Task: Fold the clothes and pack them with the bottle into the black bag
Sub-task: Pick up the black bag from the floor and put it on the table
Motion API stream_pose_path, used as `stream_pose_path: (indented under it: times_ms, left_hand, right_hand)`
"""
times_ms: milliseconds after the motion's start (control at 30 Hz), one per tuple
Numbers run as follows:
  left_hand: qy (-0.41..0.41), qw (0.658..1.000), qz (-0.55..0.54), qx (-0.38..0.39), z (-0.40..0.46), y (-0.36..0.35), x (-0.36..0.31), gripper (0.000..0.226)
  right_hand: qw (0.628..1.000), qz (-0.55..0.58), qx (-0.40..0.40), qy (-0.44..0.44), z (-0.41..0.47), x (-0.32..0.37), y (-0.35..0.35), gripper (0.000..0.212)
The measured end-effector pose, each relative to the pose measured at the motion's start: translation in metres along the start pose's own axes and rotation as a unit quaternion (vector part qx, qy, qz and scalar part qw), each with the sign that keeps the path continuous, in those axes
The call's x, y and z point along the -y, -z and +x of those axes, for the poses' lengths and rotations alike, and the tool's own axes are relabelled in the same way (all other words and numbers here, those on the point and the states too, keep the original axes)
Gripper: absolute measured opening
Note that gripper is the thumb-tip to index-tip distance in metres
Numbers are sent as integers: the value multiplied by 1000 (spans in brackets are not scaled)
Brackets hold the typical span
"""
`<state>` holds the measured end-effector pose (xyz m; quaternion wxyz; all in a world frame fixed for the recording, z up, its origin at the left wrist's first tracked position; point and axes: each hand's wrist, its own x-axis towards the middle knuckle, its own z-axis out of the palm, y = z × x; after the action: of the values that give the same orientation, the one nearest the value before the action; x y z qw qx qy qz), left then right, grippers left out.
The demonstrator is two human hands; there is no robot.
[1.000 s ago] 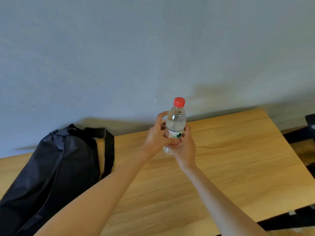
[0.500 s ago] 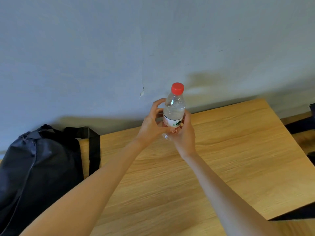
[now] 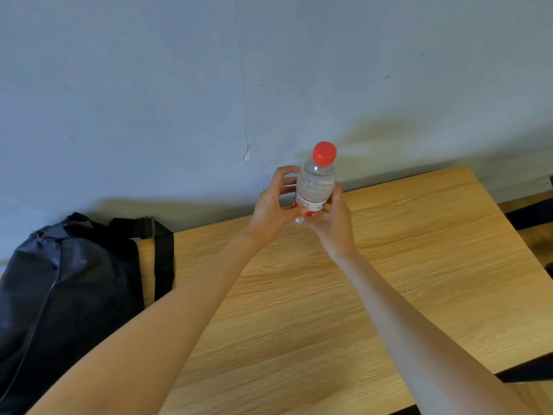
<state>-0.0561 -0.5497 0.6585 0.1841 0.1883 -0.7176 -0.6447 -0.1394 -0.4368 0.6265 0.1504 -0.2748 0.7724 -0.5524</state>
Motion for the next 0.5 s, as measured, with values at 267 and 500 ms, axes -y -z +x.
stream_pose_path:
  times_ms: [267,500]
  left_hand:
    - [49,998,22,-31,-16,9,9,63]
    - [82,990,106,-37,-82,56,12,45]
  right_hand:
    - [997,-50,-35,-52,-28,-4,-5,66]
    - [991,-75,58,-95,-89,12,-52,30]
